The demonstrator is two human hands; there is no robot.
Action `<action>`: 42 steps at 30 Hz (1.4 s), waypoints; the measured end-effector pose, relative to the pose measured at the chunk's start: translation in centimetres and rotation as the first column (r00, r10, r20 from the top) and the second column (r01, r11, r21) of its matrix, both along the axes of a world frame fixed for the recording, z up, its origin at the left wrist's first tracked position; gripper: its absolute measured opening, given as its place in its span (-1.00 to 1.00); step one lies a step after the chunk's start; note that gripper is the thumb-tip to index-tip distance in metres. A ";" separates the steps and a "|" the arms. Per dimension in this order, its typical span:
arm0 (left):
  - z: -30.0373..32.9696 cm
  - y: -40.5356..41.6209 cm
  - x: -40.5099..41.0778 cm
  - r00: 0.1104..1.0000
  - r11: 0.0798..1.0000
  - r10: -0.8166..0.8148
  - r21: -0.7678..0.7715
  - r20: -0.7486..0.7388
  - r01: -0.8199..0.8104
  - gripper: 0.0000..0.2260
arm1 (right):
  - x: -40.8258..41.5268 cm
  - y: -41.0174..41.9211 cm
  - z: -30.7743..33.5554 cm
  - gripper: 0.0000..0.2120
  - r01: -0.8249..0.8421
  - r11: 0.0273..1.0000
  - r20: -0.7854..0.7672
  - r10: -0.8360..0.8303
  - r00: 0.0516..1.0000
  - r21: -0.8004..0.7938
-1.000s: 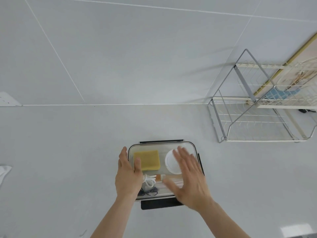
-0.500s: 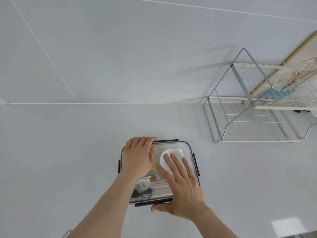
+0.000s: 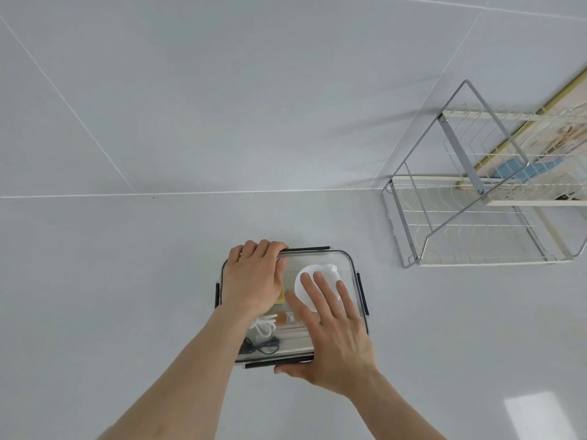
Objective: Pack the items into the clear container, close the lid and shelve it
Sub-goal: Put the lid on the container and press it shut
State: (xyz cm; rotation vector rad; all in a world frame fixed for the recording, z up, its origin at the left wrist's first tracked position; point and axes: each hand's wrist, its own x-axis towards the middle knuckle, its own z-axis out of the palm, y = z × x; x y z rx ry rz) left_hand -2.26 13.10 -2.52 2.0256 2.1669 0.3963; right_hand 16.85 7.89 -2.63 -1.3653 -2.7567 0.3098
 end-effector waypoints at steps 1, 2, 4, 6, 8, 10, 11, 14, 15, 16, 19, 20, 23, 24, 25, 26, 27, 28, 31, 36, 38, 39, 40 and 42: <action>0.0 0.0 0.0 1.000 1.000 0.002 -0.004 -0.003 -0.002 -0.73 | 0.0 0.0 0.0 0.10 -0.002 1.000 0.006 0.002 1.000 0.001; -0.1 0.1 0.0 1.000 1.000 0.002 -0.007 -0.007 -0.002 -0.73 | 0.0 -0.1 0.1 0.10 -0.003 1.000 0.011 0.003 1.000 -0.001; -0.1 0.2 0.0 1.000 1.000 0.002 -0.008 -0.013 -0.002 -0.74 | 0.0 0.0 0.2 0.09 -0.003 1.000 0.020 0.004 1.000 -0.005; -0.1 0.2 0.0 1.000 1.000 0.000 -0.012 -0.016 0.000 -0.74 | 0.0 0.0 0.2 0.08 -0.002 1.000 0.027 0.002 1.000 -0.008; -0.1 0.2 0.0 1.000 1.000 -0.007 -0.009 -0.020 0.007 -0.74 | 0.0 0.0 0.3 0.07 -0.002 1.000 0.032 0.002 0.999 -0.012; -0.1 0.1 -0.1 1.000 1.000 -0.019 -0.001 -0.006 0.019 -0.73 | 0.0 0.0 0.4 0.07 -0.001 1.000 0.034 0.002 0.999 -0.018; 0.0 0.0 -0.2 0.999 0.999 -0.031 -0.006 0.009 0.031 -0.71 | 0.0 0.0 0.6 0.08 -0.001 1.000 0.036 0.002 0.999 -0.020; 0.2 -0.3 -0.7 0.994 0.995 -0.091 -0.040 0.059 0.093 -0.62 | 0.0 -0.1 0.9 0.10 0.001 1.000 0.033 -0.001 0.999 -0.021; 0.3 -0.7 -0.8 0.992 0.994 -0.095 -0.041 0.080 0.098 -0.59 | 0.1 -0.1 1.0 0.09 -0.003 1.000 0.013 0.003 1.000 -0.019; 0.5 -1.1 -0.8 0.992 0.996 -0.080 -0.025 0.101 0.083 -0.56 | 0.2 -0.1 1.1 0.07 -0.006 1.000 -0.024 0.005 1.000 -0.018; 0.9 -3.2 -1.0 0.986 0.997 0.037 0.055 0.165 -0.046 -0.51 | 0.8 0.3 1.5 -0.05 0.037 0.999 -0.190 -0.035 0.981 0.010; 0.9 -4.0 -1.1 0.979 0.993 0.081 0.067 0.188 -0.095 -0.49 | 1.1 0.5 1.6 -0.09 0.098 0.995 -0.236 -0.088 0.968 0.030; 0.5 -6.3 -1.3 0.941 0.976 0.198 0.037 0.275 -0.217 -0.40 | 2.3 1.6 1.7 -0.09 0.366 0.930 -0.325 -0.356 0.876 -0.030; 0.3 -7.1 -1.4 0.920 0.969 0.230 0.012 0.318 -0.246 -0.36 | 2.5 1.8 1.6 -0.08 0.429 0.897 -0.346 -0.437 0.830 -0.102; 0.1 -7.7 -1.5 0.893 0.964 0.254 -0.018 0.371 -0.266 -0.32 | 2.7 2.0 1.5 -0.07 0.464 0.863 -0.369 -0.504 0.781 -0.199; 0.0 -8.3 -1.5 0.859 0.959 0.272 -0.048 0.433 -0.280 -0.27 | 2.7 2.2 1.3 -0.05 0.472 0.828 -0.396 -0.560 0.728 -0.304; -0.1 -8.7 -1.5 0.816 0.953 0.291 -0.076 0.500 -0.293 -0.23 | 2.7 2.3 1.1 -0.03 0.465 0.791 -0.417 -0.608 0.676 -0.398; -0.2 -9.0 -1.4 0.771 0.946 0.310 -0.099 0.556 -0.309 -0.20 | 2.8 2.5 0.8 0.00 0.453 0.754 -0.431 -0.649 0.627 -0.476; -0.3 -9.2 -1.3 0.729 0.939 0.328 -0.128 0.601 -0.318 -0.13 | 3.0 2.9 0.0 0.00 0.386 0.650 -0.466 -0.749 0.472 -0.655; -0.3 -9.1 -0.9 0.734 0.934 0.346 -0.141 0.584 -0.329 -0.11 | 3.0 3.0 0.0 -0.03 0.338 0.594 -0.459 -0.793 0.402 -0.730; -0.1 -9.0 -0.9 0.732 0.929 0.363 -0.159 0.577 -0.335 -0.11 | 2.9 3.0 0.3 -0.05 0.344 0.586 -0.452 -0.799 0.396 -0.734; 0.1 -8.9 -0.9 0.729 0.927 0.369 -0.166 0.576 -0.337 -0.11 | 2.8 3.1 0.6 -0.06 0.349 0.589 -0.451 -0.797 0.402 -0.729; 0.3 -8.8 -1.0 0.727 0.925 0.372 -0.169 0.576 -0.339 -0.12 | 2.8 3.2 0.8 -0.08 0.355 0.594 -0.452 -0.794 0.407 -0.722; 0.9 -8.5 -1.1 0.726 0.926 0.370 -0.166 0.579 -0.339 -0.12 | 2.6 3.5 1.6 -0.10 0.365 0.604 -0.461 -0.788 0.408 -0.708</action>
